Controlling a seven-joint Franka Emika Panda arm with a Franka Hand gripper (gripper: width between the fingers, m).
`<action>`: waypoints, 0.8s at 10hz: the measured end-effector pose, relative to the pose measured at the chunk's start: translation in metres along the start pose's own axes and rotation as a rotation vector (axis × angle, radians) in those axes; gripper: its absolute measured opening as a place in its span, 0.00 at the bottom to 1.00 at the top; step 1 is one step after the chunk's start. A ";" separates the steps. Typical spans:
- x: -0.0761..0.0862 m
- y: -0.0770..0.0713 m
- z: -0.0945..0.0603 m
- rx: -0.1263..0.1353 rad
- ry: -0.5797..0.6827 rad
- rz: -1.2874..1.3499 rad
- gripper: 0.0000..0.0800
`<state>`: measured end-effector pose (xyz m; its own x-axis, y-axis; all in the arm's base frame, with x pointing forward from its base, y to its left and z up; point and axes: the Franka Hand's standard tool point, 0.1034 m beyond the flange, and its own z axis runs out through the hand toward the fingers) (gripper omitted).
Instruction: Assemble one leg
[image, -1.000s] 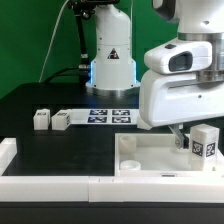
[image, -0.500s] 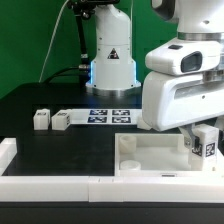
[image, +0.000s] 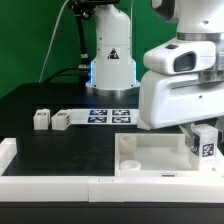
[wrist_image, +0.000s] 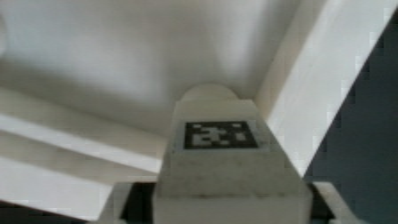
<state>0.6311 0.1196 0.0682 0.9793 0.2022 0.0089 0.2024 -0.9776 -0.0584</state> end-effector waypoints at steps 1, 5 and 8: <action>0.000 0.000 0.000 0.002 0.000 0.082 0.36; 0.000 0.001 0.000 0.011 -0.002 0.522 0.36; -0.001 -0.001 0.000 0.010 -0.004 0.840 0.36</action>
Offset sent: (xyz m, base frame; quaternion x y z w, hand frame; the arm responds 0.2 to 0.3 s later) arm -0.0031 0.0000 -0.0019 0.0175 -0.0061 0.2110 0.9773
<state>0.6304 0.1200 0.0678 0.8041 -0.5927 -0.0455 -0.5944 -0.8024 -0.0528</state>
